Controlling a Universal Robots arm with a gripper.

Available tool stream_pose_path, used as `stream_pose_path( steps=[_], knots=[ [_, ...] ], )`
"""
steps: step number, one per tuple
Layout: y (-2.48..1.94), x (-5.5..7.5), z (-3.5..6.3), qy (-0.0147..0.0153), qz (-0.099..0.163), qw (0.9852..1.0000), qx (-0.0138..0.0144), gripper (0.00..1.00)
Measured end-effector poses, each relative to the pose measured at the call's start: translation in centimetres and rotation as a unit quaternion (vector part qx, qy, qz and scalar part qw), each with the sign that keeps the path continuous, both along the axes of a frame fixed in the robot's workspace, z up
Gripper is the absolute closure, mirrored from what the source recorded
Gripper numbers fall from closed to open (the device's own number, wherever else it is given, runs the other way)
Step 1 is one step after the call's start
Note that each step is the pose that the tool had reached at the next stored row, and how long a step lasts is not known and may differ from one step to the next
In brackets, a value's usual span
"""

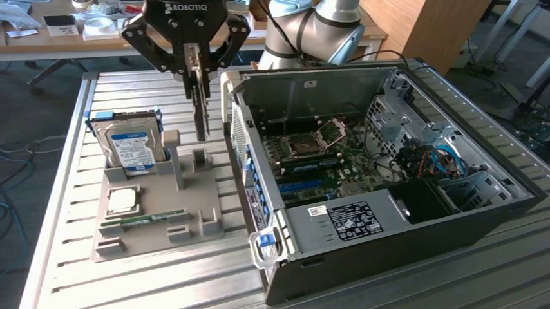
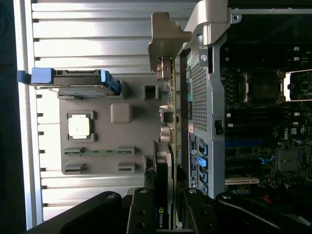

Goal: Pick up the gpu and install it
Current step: 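Pick up the gpu and move the gpu toward the slot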

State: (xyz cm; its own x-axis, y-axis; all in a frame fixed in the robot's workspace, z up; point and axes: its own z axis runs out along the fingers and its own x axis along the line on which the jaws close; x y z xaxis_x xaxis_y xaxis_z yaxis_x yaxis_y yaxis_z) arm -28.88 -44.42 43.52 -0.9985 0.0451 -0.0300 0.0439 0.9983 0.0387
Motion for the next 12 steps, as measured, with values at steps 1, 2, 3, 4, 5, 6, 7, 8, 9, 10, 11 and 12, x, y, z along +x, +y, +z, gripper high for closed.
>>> stream_pose_path(
  steps=[1,2,3,4,5,6,7,8,9,10,11,12],
  knots=[
    [0.0,0.2,-0.01,-0.0001,0.0,1.0,0.0,0.73],
    [0.0,0.4,0.0,0.0,0.0,1.0,0.0,0.73],
    [0.0,0.6,0.0,0.0,0.0,1.0,0.0,0.73],
    [0.0,0.9,0.0,0.0,0.0,1.0,0.0,0.73],
    [0.0,1.1,0.0,0.0,0.0,1.0,0.0,0.73],
    [0.01,1.3,0.0,0.0,0.0,1.0,0.0,0.73],
    [0.0,1.6,0.0,0.0,0.0,1.0,0.0,0.73],
    [0.0,1.8,0.0,0.0,0.0,1.0,0.0,0.73],
    [0.0,2.1,0.0,0.0,0.0,1.0,0.0,0.73],
    [0.0,2.3,0.0,0.0,0.0,1.0,0.0,0.73],
    [0.01,2.6,-0.01,-0.0001,0.0,1.0,0.0,0.73],
    [0.01,2.8,0.0,0.0,0.0,1.0,0.0,0.73]
  ],
)
